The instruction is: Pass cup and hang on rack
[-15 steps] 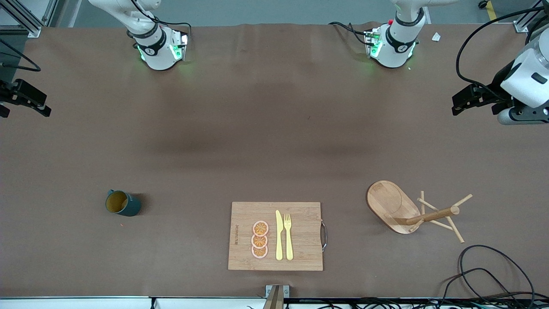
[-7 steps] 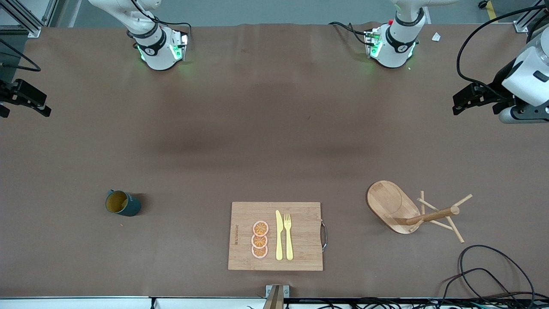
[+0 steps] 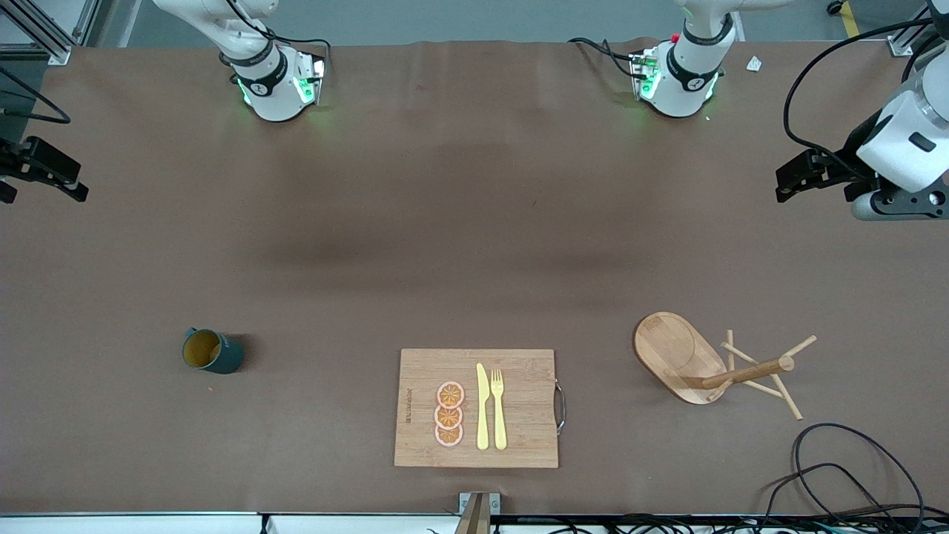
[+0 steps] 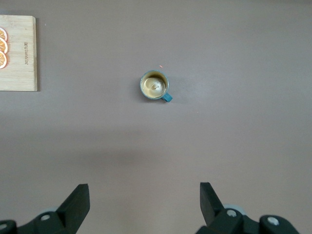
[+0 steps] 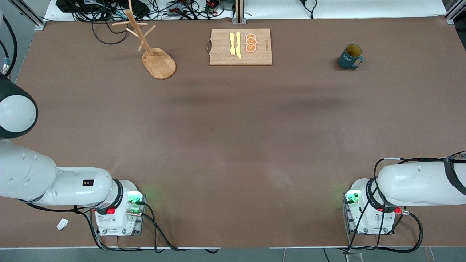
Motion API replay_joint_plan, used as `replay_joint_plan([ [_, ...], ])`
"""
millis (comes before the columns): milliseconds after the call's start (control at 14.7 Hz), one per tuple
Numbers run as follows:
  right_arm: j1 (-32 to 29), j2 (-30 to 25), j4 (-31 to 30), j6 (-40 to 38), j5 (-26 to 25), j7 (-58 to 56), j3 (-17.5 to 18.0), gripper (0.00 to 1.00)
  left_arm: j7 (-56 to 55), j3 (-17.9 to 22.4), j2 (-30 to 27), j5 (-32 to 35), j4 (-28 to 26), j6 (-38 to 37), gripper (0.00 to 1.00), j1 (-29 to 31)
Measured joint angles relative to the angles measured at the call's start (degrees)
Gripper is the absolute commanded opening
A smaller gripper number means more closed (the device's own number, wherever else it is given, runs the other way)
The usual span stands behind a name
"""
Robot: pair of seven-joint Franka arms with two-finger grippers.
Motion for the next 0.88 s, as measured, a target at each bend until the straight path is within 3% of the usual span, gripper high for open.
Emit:
replay_joint_plan([
  [476, -0.3, 1.3, -0.5, 0.0, 0.0, -1.0, -0.6, 1.00, 0.0, 0.0, 0.5, 0.0, 0.0, 0.8, 1.00, 0.0],
  [883, -0.6, 12.9, -1.3, 9.4, 0.0, -1.4, -0.5, 1.00, 0.0, -0.1, 1.3, 0.0, 0.0, 2.6, 1.00, -0.4],
])
